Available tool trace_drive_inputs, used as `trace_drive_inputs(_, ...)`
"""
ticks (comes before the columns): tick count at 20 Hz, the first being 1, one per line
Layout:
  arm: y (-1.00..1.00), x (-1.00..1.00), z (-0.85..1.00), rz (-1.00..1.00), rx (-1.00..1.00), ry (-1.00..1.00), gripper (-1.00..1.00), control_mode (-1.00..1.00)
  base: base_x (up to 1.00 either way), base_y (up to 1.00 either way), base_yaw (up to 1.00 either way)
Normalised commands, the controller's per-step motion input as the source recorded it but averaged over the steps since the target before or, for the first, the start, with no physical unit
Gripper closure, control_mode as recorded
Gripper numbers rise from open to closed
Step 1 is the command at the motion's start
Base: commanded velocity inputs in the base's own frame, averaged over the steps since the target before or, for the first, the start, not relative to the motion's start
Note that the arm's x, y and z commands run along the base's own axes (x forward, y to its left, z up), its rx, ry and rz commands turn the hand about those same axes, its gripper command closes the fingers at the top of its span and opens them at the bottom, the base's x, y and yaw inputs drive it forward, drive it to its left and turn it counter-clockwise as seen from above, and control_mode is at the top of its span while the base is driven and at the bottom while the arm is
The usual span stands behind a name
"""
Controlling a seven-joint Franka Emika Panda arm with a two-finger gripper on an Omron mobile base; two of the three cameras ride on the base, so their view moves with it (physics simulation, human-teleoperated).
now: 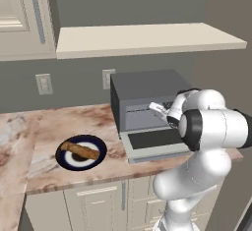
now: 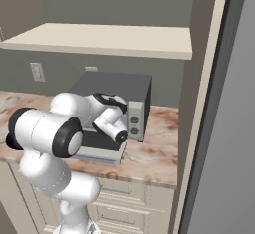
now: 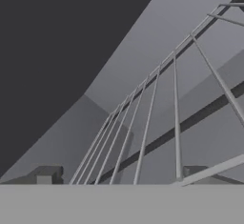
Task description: Pull the toaster oven rack outwards. Pick up the baguette from the plate and place it on the toaster oven rack. Close the toaster oven door fully and set the temperature to the lowest setting.
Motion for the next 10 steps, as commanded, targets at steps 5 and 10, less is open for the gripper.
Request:
trace_drive_inputs(5,0.00,0.22,-0.40,-0.02,0.00,0.00,1.00,-1.00,0.00,0.00,0.00)
trace_drive_inputs(10,0.00,0.09,-0.22,-0.01,0.00,0.00,1.00,-1.00,0.00,0.00,0.00)
